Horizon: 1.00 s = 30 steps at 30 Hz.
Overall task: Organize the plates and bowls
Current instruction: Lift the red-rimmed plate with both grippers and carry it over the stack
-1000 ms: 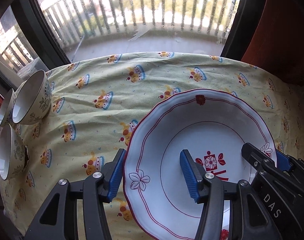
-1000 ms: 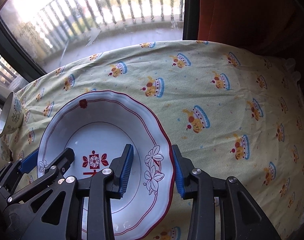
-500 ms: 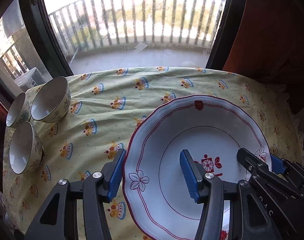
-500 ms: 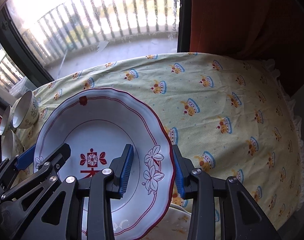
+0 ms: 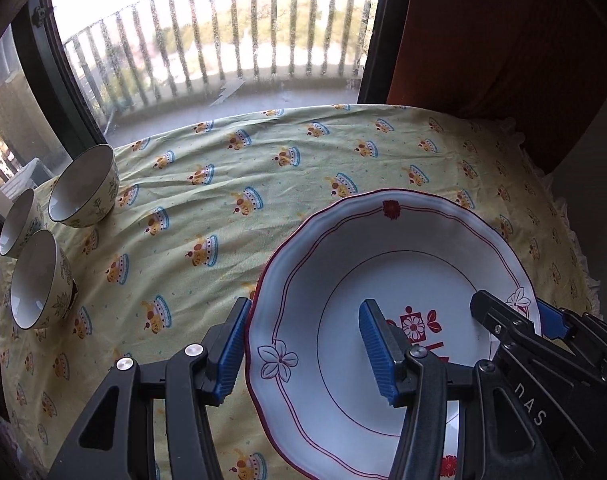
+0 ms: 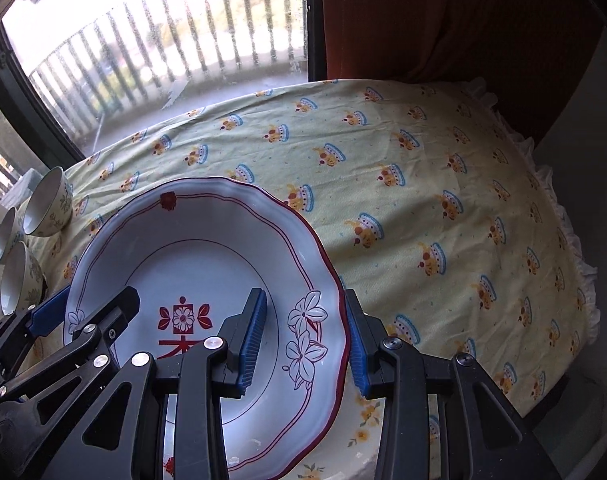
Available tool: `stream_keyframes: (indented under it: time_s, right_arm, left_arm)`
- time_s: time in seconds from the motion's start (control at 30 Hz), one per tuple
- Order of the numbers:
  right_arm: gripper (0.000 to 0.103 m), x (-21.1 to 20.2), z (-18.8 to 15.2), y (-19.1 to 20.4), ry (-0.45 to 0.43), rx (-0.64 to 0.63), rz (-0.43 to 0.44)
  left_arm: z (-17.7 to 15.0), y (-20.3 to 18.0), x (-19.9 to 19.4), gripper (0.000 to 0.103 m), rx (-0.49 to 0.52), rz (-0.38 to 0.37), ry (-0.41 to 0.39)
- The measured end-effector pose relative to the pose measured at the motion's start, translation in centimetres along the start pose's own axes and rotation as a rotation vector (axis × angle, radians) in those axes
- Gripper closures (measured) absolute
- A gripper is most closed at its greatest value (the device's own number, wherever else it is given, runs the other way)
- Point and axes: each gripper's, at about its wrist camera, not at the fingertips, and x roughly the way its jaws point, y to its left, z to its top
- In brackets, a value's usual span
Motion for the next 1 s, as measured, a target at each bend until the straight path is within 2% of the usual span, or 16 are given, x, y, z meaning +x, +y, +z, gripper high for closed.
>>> stream_keyframes:
  time_s: [0.13, 0.43, 0.67, 0.83, 1.0]
  right_arm:
    - [0.062, -0.2, -1.5, -1.1, 0.019, 0.014, -0.014]
    - [0.062, 0.6, -3.5, -3.5, 0.051, -0.034, -0.008]
    - [0.062, 1.9, -3.8, -5.8, 0.09, -0.083, 0.027]
    - [0.062, 3.1, -4.2, -6.5, 0.114, -0.13, 0.063]
    - [0.062, 3.7, -4.9, -6.8, 0.127, -0.163, 0.097]
  left_arm:
    - [-1.3, -1.0, 0.4, 0.048, 0.006, -0.012, 0.028]
    - [-4.0, -3.8, 2.4, 0.048, 0.01, 0.025, 0.106]
    - [-5.5, -5.6, 3.2, 0.048, -0.053, 0.061, 0.146]
    - [-6.5, -6.1, 3.8, 0.048, -0.105, 0.094, 0.164]
    - [-7.1, -6.6, 3.6, 0.048, -0.119, 0.157, 0.129]
